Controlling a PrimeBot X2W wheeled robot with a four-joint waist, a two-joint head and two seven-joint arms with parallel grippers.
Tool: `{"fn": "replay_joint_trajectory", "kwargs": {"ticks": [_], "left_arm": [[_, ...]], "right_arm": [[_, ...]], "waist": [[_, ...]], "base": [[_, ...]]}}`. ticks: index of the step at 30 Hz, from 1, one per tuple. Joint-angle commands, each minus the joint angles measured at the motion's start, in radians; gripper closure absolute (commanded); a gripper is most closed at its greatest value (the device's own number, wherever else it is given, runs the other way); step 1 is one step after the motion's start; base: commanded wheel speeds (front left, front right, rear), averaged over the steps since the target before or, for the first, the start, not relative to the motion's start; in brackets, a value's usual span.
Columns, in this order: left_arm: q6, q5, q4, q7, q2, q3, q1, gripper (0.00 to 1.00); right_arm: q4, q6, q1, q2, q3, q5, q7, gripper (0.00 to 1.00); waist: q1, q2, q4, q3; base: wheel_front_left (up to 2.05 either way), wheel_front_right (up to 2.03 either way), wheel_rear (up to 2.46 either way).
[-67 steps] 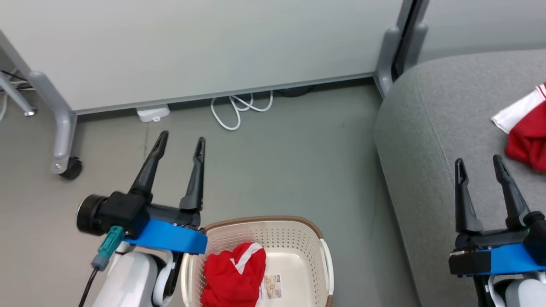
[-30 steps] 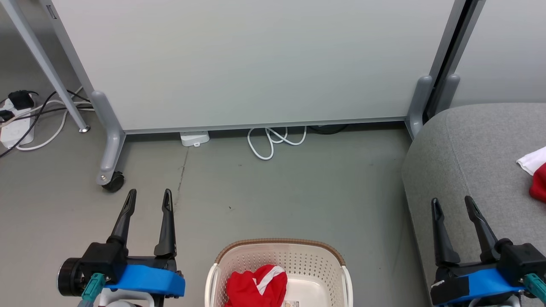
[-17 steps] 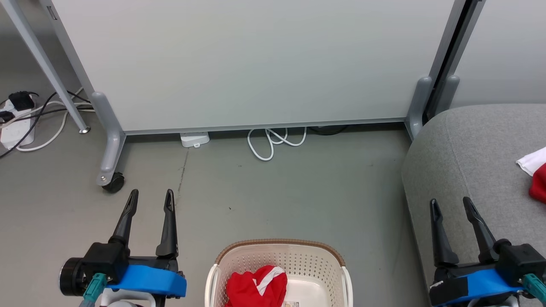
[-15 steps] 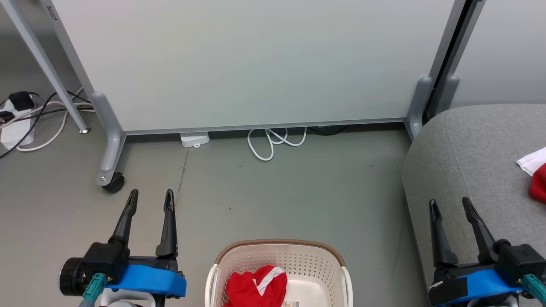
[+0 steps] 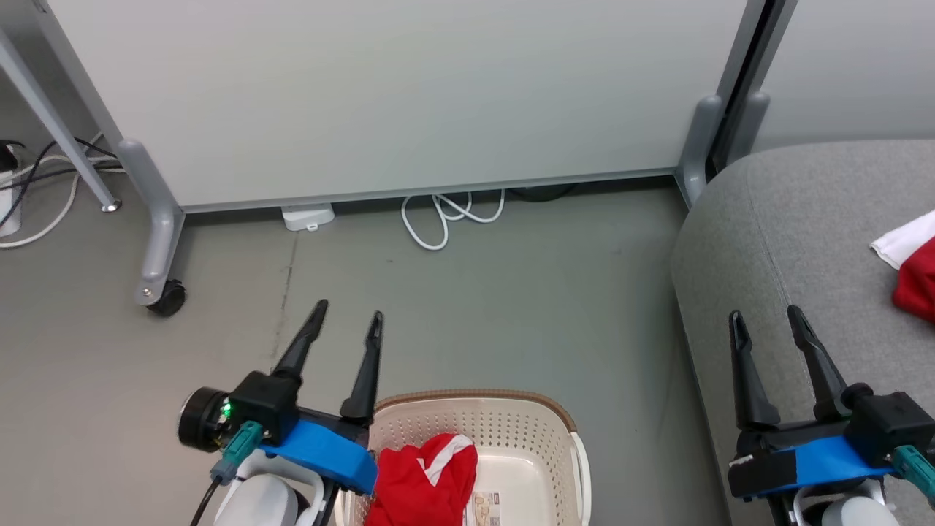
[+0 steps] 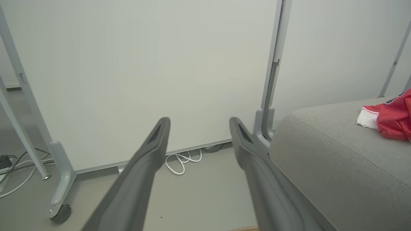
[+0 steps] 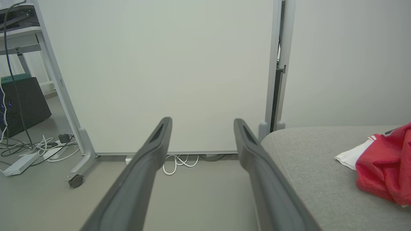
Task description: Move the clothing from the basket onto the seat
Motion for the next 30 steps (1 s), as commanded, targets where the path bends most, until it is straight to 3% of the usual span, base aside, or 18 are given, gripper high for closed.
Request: {"fn": "replay_joint_trajectory", "kwargs": {"ticks": [1,16,30], "left_arm": [[-0.008,-0.009,0.022,-0.002,0.019,-0.034,-0.035,0.0],[-0.004,-0.135,0.297,-0.003,0.123,-0.409,-0.354,0.0],[-0.004,-0.22,0.593,-0.003,0.137,-0.775,-0.605,0.0]], "right_arm": [[-0.008,0.0,-0.023,0.001,0.001,0.001,0.0,0.0],[-0.08,0.0,-0.193,0.001,0.004,-0.017,0.0,0.0],[-0.131,0.0,-0.351,0.001,0.035,-0.028,0.0,0.0]], "waist": [[-0.0001,-0.0001,-0.021,0.035],[-0.0001,-0.0001,-0.105,0.354],[-0.0001,-0.0001,-0.154,0.635]], "base": [[0.0,0.0,0.0],[0.0,0.0,0.0],[0.0,0.0,0.0]]}}
